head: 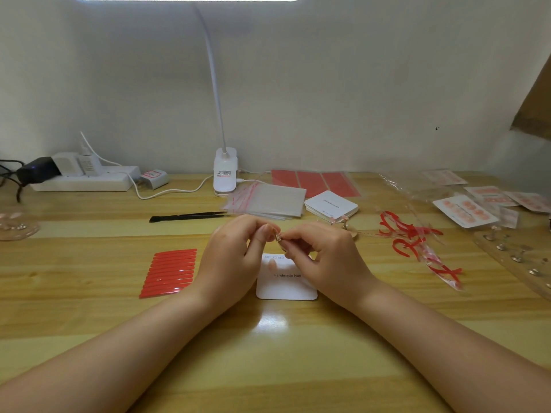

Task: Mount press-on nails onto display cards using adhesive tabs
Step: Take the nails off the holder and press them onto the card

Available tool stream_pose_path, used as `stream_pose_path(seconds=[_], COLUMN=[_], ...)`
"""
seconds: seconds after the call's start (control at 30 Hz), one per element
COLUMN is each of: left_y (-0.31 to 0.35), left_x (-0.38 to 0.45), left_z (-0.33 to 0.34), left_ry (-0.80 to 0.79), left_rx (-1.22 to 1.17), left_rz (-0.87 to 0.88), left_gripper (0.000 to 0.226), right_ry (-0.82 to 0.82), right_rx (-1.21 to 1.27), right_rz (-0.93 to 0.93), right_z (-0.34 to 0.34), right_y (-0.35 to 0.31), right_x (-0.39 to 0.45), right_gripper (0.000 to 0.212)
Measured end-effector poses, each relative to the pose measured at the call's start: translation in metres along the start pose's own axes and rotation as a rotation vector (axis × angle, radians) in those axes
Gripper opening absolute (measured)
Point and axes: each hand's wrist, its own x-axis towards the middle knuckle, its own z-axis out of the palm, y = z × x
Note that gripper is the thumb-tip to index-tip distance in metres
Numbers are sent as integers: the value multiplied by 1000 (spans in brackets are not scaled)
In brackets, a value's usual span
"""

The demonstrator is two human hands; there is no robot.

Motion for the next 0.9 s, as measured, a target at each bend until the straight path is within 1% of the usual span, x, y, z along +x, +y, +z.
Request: stream_pose_path(seconds=[0.2,0.4,0.53,0.63,0.9], left_y=[0,2,4,2,1], left_x=[0,-1,0,0,0], left_z=[0,-2,-4,-4,-3], left_ry=[0,-17,-27,-20,-4], left_rx=[-37,-149,-214,-238,-272], left_rz=[-37,-103,-159,-178,-206], left_gripper=[26,25,24,19,20], right_ry=[-7,-7,-5,-24,-49], right_rx=[-4,60,100,139,179], right_rz=[0,20,86,143,183], right_z=[0,-1,0,1,0], right_y=[0,0,0,0,0], right_x=[0,0,-1,-2,-1], right_gripper=[9,7,6,6,6])
